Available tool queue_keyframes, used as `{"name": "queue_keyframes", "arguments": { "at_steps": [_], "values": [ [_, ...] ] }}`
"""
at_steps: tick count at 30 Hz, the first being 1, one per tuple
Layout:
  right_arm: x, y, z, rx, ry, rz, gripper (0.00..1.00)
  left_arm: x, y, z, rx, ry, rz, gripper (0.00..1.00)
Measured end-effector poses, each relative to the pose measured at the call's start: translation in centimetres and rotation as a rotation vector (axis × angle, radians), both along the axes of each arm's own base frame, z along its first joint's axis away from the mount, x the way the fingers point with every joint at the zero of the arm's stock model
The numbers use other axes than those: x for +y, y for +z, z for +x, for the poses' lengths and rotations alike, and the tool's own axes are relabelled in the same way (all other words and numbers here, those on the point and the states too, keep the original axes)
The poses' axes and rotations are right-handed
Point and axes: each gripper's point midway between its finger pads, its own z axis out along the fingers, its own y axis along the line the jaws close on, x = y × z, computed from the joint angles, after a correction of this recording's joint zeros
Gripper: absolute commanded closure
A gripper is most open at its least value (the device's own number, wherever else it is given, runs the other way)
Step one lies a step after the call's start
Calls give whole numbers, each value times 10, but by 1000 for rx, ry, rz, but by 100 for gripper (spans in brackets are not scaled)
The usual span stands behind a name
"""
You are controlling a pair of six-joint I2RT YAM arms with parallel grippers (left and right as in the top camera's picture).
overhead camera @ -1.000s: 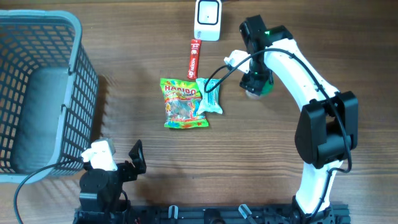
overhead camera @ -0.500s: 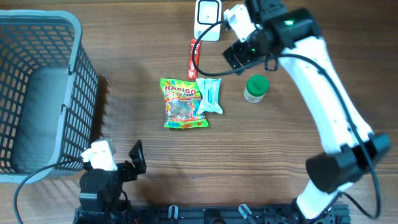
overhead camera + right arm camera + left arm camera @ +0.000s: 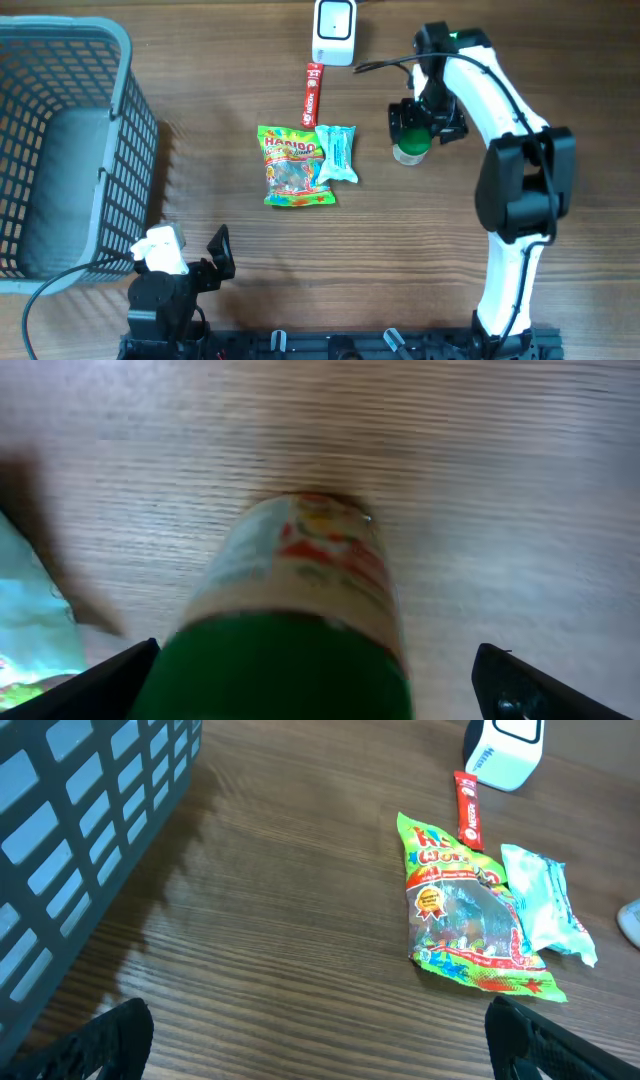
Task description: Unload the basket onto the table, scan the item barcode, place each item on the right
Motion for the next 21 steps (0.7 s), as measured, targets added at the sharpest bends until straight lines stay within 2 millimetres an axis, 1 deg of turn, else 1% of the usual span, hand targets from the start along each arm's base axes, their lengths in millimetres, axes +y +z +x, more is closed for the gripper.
{"name": "queue_keyframes", "arguments": {
  "at_steps": [2,4,5,7,8,9,11,12,15,17,19,20,21],
  "values": [
    [12,-10,-1,16,80,66,0,0,0,0,0,0,0,0],
    [20,-12,8,-23,121,100,1,0,0,0,0,0,0,0],
    [23,-13,14,-52,139,114,4,0,0,0,0,0,0,0],
    [23,-17,15,-58,152,118,7,0,0,0,0,0,0,0],
    [21,-24,12,-51,154,107,8,0,0,0,0,0,0,0],
    [14,-35,3,-17,146,73,9,0,0,0,0,0,0,0],
    [8,-37,1,-22,147,40,21,0,0,0,0,0,0,0],
    [8,-37,-1,-20,143,34,28,0,0,0,0,0,0,0],
    [3,-36,-5,-6,128,5,40,0,0,0,0,0,0,0],
    [0,-34,-16,42,114,-8,43,0,0,0,0,0,0,0],
    [0,-31,-33,130,98,-4,46,0,0,0,0,0,0,0],
    [2,-28,-37,166,86,9,46,0,0,0,0,0,0,0],
    [8,-21,-38,192,73,33,46,0,0,0,0,0,0,0]
  ]
}}
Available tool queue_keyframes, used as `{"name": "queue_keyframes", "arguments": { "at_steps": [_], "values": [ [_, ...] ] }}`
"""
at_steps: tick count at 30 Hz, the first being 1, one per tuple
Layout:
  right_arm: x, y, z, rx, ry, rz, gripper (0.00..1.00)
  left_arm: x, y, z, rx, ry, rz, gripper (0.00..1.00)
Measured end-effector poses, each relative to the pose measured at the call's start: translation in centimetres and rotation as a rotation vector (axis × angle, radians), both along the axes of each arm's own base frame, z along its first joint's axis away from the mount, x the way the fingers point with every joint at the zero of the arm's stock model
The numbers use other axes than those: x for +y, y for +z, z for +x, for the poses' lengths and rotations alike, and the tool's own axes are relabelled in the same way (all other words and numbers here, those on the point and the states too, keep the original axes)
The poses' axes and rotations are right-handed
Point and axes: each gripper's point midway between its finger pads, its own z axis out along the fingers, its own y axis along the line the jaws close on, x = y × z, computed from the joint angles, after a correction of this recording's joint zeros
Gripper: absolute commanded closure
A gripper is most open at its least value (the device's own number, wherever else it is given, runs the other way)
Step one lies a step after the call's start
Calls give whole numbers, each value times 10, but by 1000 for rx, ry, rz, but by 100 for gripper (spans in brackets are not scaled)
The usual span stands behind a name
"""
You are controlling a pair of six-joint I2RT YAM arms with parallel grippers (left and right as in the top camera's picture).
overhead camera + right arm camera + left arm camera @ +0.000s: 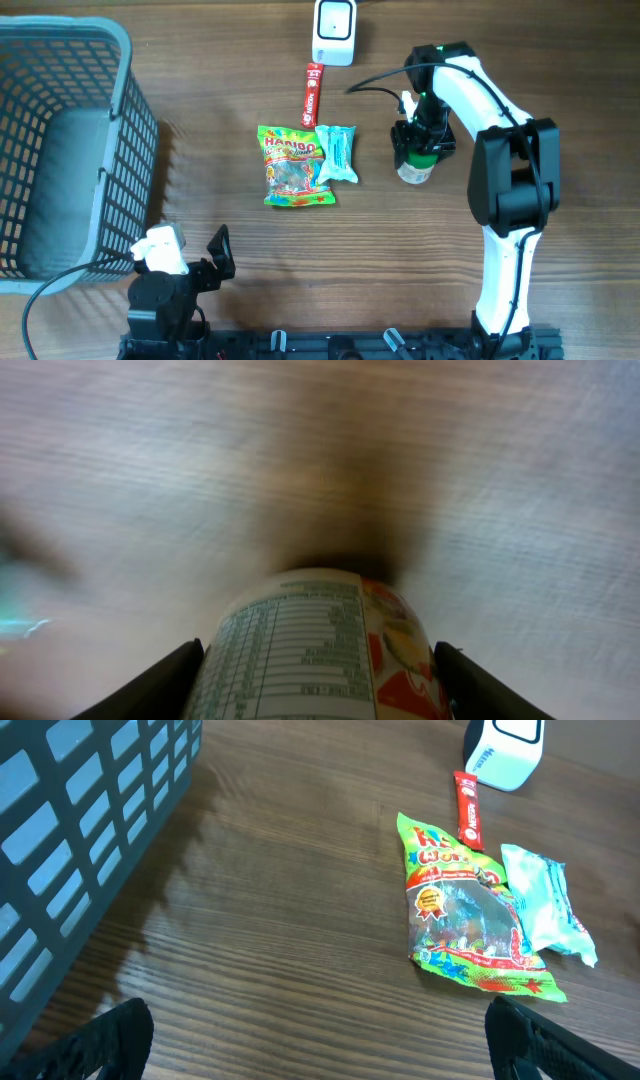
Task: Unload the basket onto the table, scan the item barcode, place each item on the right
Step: 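Hold the jar up to the scanner with the right gripper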
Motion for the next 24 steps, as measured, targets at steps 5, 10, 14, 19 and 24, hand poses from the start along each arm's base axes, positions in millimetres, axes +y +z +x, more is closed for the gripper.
{"name": "queue_keyframes", "arguments": {
  "at_steps": [5,10,14,19,24],
  "values": [
    [61,110,87,-342,-35,315,45,0,0,0,1,0,0,0],
    [119,141,170,-762,70,439,45,0,0,0,1,0,0,0],
    [179,160,218,-1108,122,433,45,0,0,0,1,0,0,0],
    [174,151,262,-1442,12,338,40,0,0,0,1,0,0,0],
    [168,123,292,-1627,-63,323,40,0,0,0,1,0,0,0]
  ]
}}
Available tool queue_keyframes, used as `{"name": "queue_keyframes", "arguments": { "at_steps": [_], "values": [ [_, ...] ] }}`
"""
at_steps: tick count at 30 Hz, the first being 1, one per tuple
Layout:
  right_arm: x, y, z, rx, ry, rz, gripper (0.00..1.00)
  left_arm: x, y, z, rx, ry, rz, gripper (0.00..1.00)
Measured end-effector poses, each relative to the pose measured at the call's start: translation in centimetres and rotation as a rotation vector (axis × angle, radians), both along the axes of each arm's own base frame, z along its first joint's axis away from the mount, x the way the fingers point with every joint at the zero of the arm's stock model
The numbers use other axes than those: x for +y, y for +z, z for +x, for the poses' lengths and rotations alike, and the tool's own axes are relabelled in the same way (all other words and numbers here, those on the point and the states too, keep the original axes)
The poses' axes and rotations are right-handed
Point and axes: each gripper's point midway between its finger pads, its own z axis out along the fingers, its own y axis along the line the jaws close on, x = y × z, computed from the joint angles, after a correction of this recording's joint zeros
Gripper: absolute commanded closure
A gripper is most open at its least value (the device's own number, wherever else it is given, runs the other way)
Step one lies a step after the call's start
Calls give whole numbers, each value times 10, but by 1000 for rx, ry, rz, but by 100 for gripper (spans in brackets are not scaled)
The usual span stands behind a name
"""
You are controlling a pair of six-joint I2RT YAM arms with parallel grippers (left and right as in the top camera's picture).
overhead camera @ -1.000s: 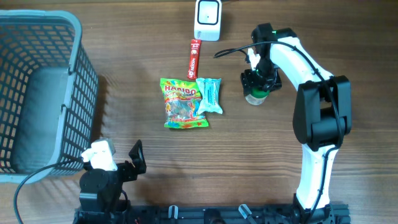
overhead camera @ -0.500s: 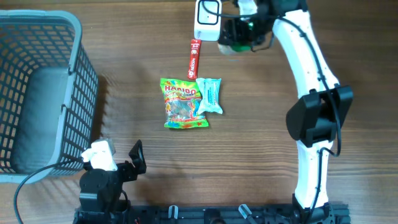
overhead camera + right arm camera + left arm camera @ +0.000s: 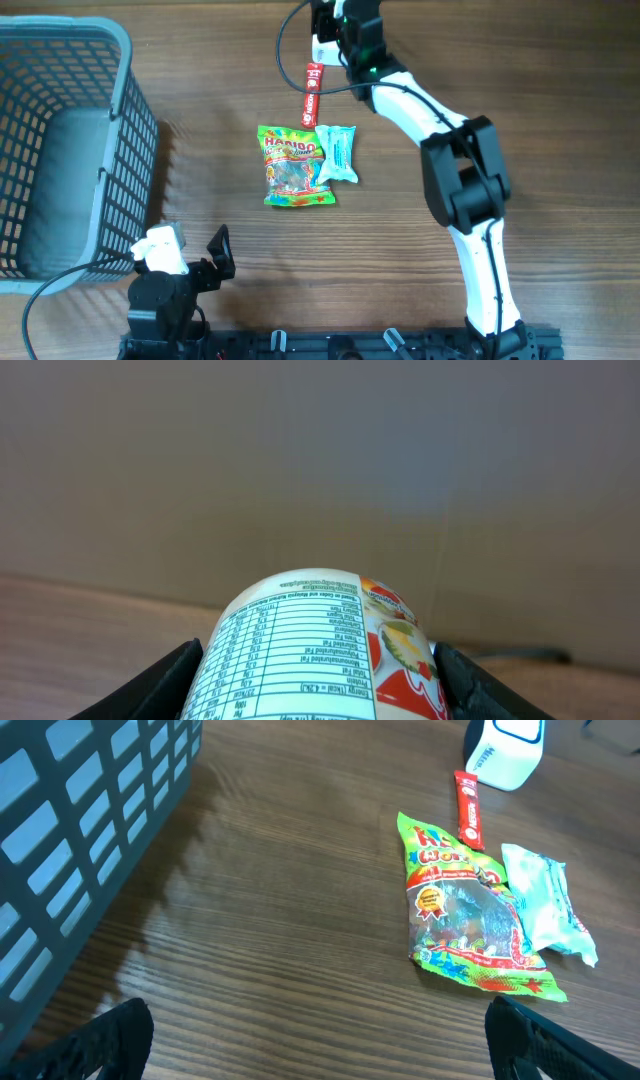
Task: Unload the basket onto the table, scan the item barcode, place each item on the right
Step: 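Hold the jar up to the scanner with the right gripper, then move the jar to the table's right edge and release it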
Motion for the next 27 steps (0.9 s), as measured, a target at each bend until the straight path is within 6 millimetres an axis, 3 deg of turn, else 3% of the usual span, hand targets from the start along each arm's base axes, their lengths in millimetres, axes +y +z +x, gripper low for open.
{"name": "queue_keyframes", "arguments": {
  "at_steps": [3,7,12,14,17,18,19,20,22,25,26,27],
  "values": [
    [0,-29,4,4,-8,-4,40,0,0,0,0,0,0,0],
    [1,-14,7,-59,-13,23,39,0,0,0,0,0,0,0],
    [-12,-27,1,64,-27,-33,43,0,0,0,0,0,0,0],
    [-35,1,-9,132,-46,-86,43,0,0,0,0,0,0,0],
    [-106,69,-46,254,-126,-189,39,0,0,0,0,0,0,0],
    [-160,96,-68,312,-200,-231,39,0,0,0,0,0,0,0],
    [-194,108,-78,341,-255,-246,39,0,0,0,0,0,0,0],
    [-249,109,-91,402,-351,-265,38,0,0,0,0,0,0,0],
    [-327,93,-106,501,-494,-269,38,0,0,0,0,0,0,0],
    [-466,40,-151,706,-737,-201,37,0,0,0,0,0,0,0],
    [-503,18,-170,775,-796,-165,37,0,0,0,0,0,0,0],
    [-523,0,-183,829,-823,-138,37,0,0,0,0,0,0,0]
  ]
}}
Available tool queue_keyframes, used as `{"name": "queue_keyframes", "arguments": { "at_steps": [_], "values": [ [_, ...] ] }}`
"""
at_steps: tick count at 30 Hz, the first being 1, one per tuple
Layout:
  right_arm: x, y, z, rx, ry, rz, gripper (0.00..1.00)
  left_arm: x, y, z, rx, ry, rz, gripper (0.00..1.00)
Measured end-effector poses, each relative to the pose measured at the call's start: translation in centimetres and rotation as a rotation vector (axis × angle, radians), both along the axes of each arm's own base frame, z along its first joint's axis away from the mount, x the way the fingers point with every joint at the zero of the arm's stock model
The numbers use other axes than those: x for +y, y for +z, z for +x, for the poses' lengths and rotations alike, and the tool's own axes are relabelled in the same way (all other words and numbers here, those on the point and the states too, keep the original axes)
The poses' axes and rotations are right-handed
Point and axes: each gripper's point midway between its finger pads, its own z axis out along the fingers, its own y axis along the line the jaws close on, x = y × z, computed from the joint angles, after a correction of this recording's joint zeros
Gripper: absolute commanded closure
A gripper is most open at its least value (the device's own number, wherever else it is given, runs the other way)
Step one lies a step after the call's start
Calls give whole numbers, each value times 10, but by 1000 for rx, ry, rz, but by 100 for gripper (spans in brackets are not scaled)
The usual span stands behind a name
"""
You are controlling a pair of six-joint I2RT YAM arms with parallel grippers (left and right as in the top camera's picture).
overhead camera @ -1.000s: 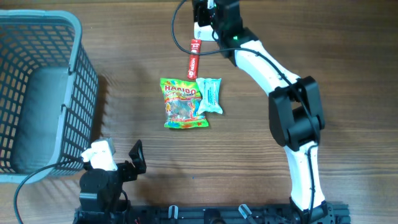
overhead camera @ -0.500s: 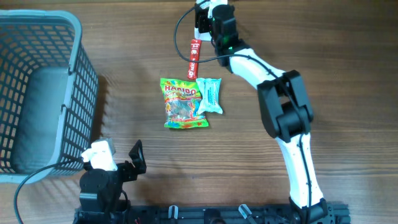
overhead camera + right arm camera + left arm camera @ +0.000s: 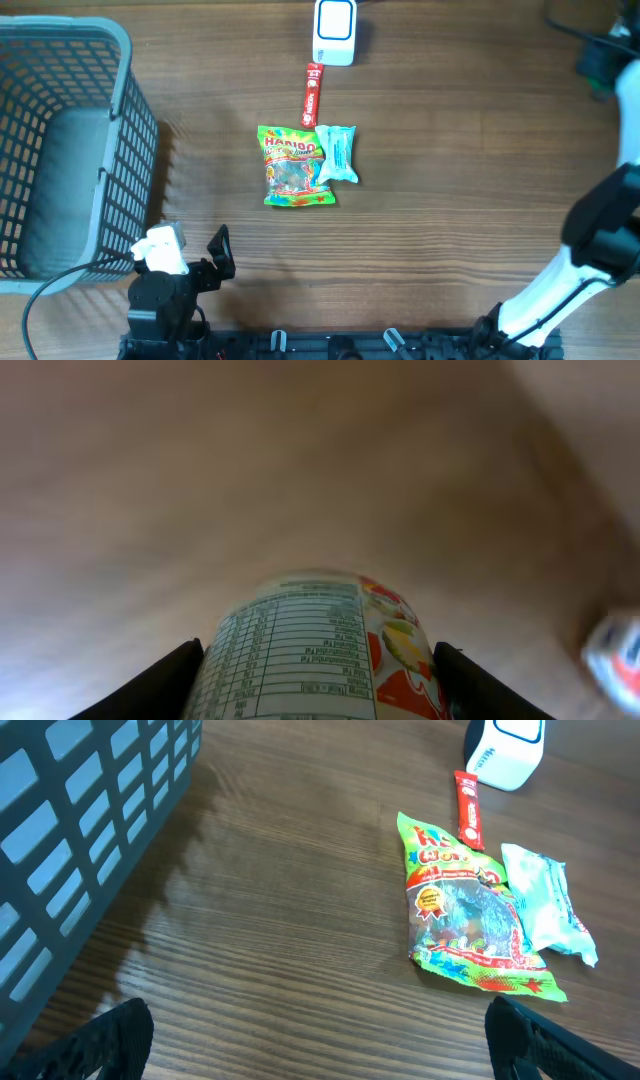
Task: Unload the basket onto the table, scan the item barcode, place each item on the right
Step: 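Move the jar to the table's right edge and release it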
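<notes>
A small bottle [image 3: 318, 660] with a white nutrition label and fruit print fills the right wrist view, my right gripper [image 3: 320, 685] shut on it with a finger on either side. In the overhead view that gripper [image 3: 598, 63] is raised at the far right edge with the dark green bottle [image 3: 597, 72] in it, well to the right of the white barcode scanner [image 3: 333, 31] at the back of the table. My left gripper [image 3: 320, 1030] rests open near the front left edge, holding nothing.
A green Haribo bag [image 3: 294, 166], a pale blue packet [image 3: 338, 152] and a red stick pack [image 3: 312, 94] lie mid-table in front of the scanner. A grey plastic basket [image 3: 95, 40] stands at the left. Blurred background lies behind the bottle in the right wrist view.
My right gripper with the bottle has gone from beside the scanner at the back centre to the far right edge of the overhead view. The left arm and the table items have not moved.
My right gripper was open around the bottle standing right of the blue packet. Then it was shut on the bottle there. After that it held the bottle up at the scanner, and now holds it far to the right.
</notes>
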Motion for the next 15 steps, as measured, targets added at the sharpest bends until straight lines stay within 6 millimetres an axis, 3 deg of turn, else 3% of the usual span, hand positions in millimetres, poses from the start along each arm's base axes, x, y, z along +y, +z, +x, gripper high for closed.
{"name": "queue_keyframes", "arguments": {
  "at_steps": [1,3,4,5,6,9,11,13,14,15],
  "values": [
    [-29,-35,-25,76,-71,58,37,0,0,0,0,0,0,0],
    [-48,-79,-48,160,-125,128,35,0,0,0,0,0,0,0],
    [-54,-101,-60,206,-148,162,27,0,0,0,0,0,0,0],
    [-58,-123,-72,250,-167,196,6,0,0,0,0,0,0,0],
    [-61,-125,-76,249,-179,207,1,0,0,0,0,0,0,0],
    [-71,-123,-87,253,-210,218,0,0,0,0,0,0,0,0],
    [-79,-95,-87,201,-266,208,0,0,0,0,0,0,0,0],
    [-77,-39,-75,65,-303,196,0,0,0,0,0,0,0,0],
    [-69,-5,-68,-27,-307,202,0,0,0,0,0,0,0,0],
    [-50,46,-58,-156,-281,218,0,0,0,0,0,0,0,0]
  ]
}}
